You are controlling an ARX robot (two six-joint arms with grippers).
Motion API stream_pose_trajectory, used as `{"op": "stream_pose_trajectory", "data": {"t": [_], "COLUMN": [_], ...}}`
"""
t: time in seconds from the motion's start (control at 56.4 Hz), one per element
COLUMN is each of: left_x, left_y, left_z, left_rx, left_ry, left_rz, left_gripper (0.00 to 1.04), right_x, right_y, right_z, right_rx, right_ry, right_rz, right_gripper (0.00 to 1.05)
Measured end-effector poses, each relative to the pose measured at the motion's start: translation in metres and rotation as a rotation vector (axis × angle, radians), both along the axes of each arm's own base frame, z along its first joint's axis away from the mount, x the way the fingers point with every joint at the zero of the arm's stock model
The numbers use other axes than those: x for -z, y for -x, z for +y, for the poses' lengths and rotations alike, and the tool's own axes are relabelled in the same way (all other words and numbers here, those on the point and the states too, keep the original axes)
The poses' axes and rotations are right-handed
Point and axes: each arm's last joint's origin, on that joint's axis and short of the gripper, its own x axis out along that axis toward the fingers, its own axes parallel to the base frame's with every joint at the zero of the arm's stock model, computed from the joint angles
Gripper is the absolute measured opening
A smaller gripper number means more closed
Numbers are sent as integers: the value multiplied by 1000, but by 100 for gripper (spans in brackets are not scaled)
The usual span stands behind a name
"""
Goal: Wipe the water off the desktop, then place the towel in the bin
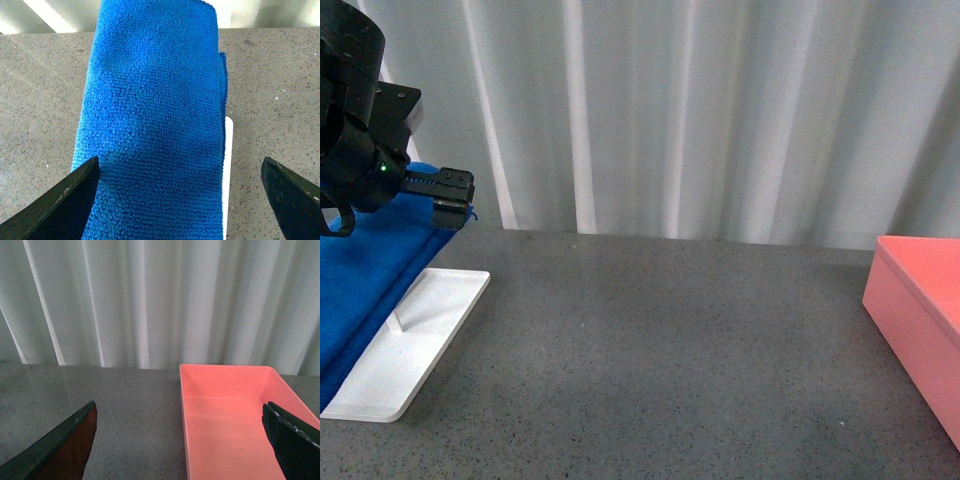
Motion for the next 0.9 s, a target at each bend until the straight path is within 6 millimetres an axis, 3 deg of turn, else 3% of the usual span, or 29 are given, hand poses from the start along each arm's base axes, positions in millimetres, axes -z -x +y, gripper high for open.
{"op": "stream_pose_trajectory", "data": {"t": [0.39,0.763,0.905], "left_x": [15,21,9], "left_y": [-2,1,4], "left_z": [4,11,11], "left_rx": [5,9,37], "left_ry": [-46,-77,-81], "left_rz": [9,6,-17], "left_gripper": [97,36,10], "right_x": [0,0,0], "right_y": [0,0,0], "right_z": [0,0,0], "right_rx": [0,0,0], "right_ry": [0,0,0], "right_rz": [0,0,0], "right_gripper": [98,98,98]}}
